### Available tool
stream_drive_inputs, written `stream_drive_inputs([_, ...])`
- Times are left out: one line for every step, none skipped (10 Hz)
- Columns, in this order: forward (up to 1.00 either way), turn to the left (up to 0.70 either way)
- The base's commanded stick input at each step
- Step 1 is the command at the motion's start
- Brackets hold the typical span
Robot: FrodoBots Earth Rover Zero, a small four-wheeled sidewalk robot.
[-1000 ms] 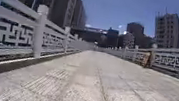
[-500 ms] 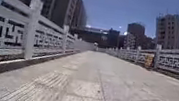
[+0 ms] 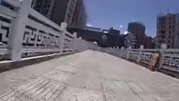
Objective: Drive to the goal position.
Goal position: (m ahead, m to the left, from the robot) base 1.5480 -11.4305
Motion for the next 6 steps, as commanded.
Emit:
stream_drive_inputs([0.70, 0.00])
stream_drive_inputs([0.70, 0.00])
stream_drive_inputs([0.70, 0.00])
stream_drive_inputs([0.70, 0.00])
stream_drive_inputs([0.70, -0.10])
stream_drive_inputs([0.70, -0.14])
